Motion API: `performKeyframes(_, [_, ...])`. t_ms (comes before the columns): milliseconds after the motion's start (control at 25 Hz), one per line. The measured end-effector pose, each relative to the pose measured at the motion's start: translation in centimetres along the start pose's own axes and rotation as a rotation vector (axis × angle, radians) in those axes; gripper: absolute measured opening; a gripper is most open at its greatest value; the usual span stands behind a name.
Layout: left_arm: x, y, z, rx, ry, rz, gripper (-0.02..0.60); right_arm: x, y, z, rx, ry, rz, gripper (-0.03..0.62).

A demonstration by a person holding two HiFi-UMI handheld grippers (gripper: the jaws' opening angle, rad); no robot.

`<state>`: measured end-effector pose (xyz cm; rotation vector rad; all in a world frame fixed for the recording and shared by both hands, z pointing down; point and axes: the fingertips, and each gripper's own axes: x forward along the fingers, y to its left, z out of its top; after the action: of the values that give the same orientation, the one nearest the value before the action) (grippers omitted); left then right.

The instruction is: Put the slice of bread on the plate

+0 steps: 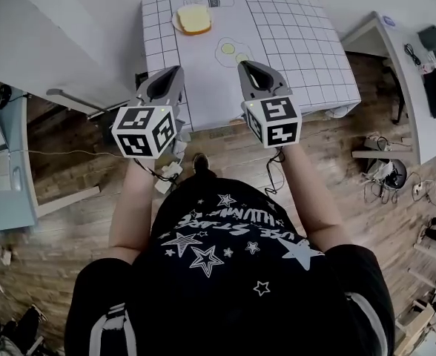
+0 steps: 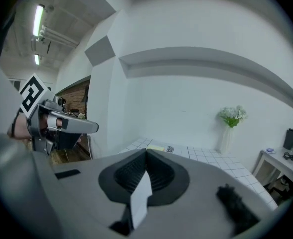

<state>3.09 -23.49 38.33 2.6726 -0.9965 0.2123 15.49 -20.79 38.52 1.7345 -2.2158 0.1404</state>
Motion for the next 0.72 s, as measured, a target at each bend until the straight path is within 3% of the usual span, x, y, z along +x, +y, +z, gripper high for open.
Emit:
performKeyframes(440, [-5.0,-8.3,-2.2,0.069,0.015,-0.013,0.009,-9.6,1.9,-1.4,0.047,-0.047,0.049,0.014])
performKeyframes(720, [-9.2,-10.3,-3.1,0.076,0.011,0.028,0.009,-11.7,5.1,-2.2,0.061,-0.067,0.119,0.014])
